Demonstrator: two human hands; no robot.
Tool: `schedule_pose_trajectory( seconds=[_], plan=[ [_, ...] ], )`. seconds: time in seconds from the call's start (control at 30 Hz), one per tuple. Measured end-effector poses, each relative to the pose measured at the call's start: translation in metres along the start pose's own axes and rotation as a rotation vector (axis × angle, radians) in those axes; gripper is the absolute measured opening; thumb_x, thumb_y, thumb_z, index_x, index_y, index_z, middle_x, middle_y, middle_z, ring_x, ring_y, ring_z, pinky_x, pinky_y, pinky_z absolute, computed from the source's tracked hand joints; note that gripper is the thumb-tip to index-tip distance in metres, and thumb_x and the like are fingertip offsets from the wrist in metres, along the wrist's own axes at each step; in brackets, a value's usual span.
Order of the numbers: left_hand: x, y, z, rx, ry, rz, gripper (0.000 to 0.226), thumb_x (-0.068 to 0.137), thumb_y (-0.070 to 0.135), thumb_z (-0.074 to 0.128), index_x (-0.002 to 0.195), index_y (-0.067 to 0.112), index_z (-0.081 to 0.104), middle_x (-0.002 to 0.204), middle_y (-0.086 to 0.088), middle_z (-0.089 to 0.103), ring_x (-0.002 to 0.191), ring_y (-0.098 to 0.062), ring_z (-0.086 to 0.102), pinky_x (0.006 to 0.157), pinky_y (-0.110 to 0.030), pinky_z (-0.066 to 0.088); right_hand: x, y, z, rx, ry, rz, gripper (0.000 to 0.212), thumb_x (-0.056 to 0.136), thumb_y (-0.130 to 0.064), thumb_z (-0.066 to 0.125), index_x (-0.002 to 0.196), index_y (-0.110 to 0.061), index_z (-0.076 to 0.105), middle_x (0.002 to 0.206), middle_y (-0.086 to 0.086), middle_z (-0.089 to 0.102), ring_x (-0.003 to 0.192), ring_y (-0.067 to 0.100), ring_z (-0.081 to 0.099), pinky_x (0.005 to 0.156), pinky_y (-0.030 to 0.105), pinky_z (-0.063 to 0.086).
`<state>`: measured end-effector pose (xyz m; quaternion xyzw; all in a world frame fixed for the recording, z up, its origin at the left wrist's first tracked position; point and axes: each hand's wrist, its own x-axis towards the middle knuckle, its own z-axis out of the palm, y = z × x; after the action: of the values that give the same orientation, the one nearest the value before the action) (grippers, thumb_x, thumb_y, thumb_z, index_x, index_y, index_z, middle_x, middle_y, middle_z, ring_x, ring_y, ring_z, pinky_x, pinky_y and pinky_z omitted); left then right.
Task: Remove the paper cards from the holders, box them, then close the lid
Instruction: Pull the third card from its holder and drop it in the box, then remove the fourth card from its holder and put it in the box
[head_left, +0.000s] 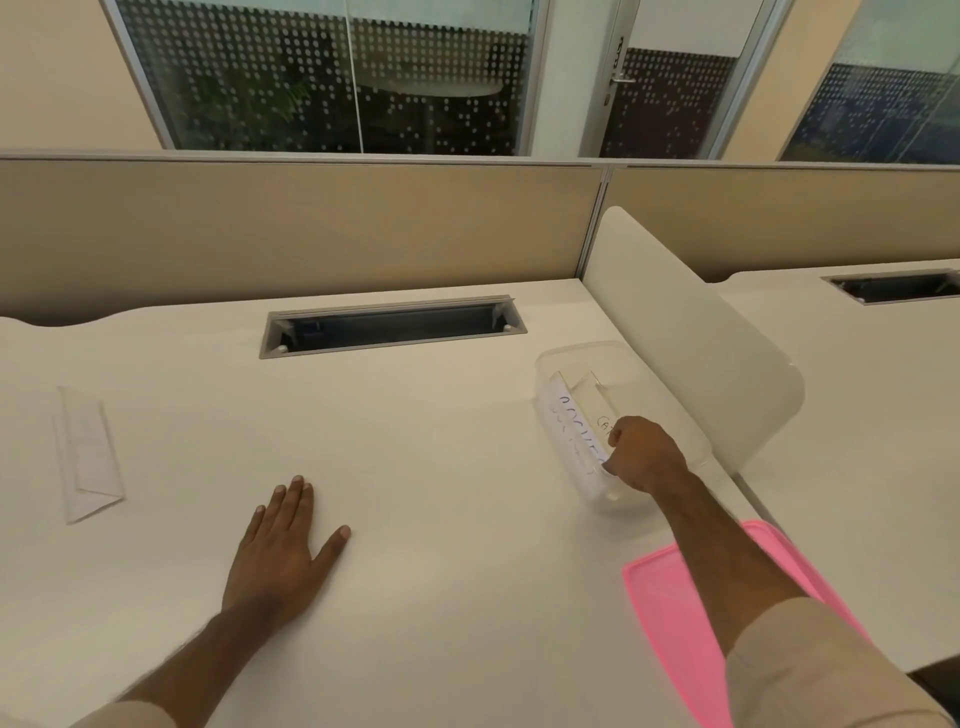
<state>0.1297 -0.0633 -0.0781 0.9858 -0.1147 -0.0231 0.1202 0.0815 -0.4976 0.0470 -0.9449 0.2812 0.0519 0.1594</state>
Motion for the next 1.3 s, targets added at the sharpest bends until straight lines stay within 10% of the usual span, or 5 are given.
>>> schedule_pose_trajectory(
  seconds=[0.2, 0.63, 1.03, 1.3],
  plan=[
    [0.000, 0.000, -0.001, -0.026, -0.018, -0.001, 0.091, 0.090, 0.073, 0.014, 0.157, 0.013, 0.003, 0.165, 0.005, -0.005, 0.151, -0.009, -0.007, 0.123, -0.032, -0.001, 0.001, 0.002, 0.003, 0.031, 0.002, 0.022, 0.019, 0.078, -0.026, 0.070, 0.088, -0.010, 0.068, 0.096, 0.007, 0.070, 0.091, 0.027, 0.065, 0.073, 0.031, 0.051],
    [-0.014, -0.019, -0.044, -0.238, -0.101, -0.038, 0.069, 0.095, 0.055, 0.048, 0.153, 0.019, 0.032, 0.164, 0.007, 0.021, 0.152, -0.010, 0.009, 0.122, -0.031, 0.011, -0.063, -0.082, 0.026, 0.392, 0.663, -0.378, 0.011, 0.083, -0.003, 0.060, 0.088, -0.006, 0.070, 0.080, 0.009, 0.068, 0.074, 0.029, 0.060, 0.070, 0.039, 0.050],
    [-0.085, -0.134, -0.123, -0.340, -0.077, -0.140, 0.035, 0.084, 0.042, 0.073, 0.118, 0.037, 0.063, 0.123, 0.025, 0.058, 0.117, -0.001, 0.055, 0.101, -0.023, 0.040, -0.137, -0.212, 0.108, 0.511, 0.187, -0.696, 0.007, 0.086, -0.018, 0.061, 0.081, -0.023, 0.063, 0.080, -0.008, 0.058, 0.078, 0.013, 0.053, 0.068, 0.028, 0.045],
    [-0.132, -0.223, -0.144, -0.480, 0.395, -0.357, 0.043, 0.087, -0.003, 0.064, 0.103, 0.037, 0.069, 0.121, 0.015, 0.066, 0.103, -0.014, 0.062, 0.085, -0.027, 0.044, -0.207, -0.283, 0.150, 0.557, -0.263, -0.725, 0.009, 0.085, -0.035, 0.064, 0.091, -0.029, 0.065, 0.087, -0.012, 0.061, 0.080, 0.006, 0.056, 0.073, 0.023, 0.047]
  ],
)
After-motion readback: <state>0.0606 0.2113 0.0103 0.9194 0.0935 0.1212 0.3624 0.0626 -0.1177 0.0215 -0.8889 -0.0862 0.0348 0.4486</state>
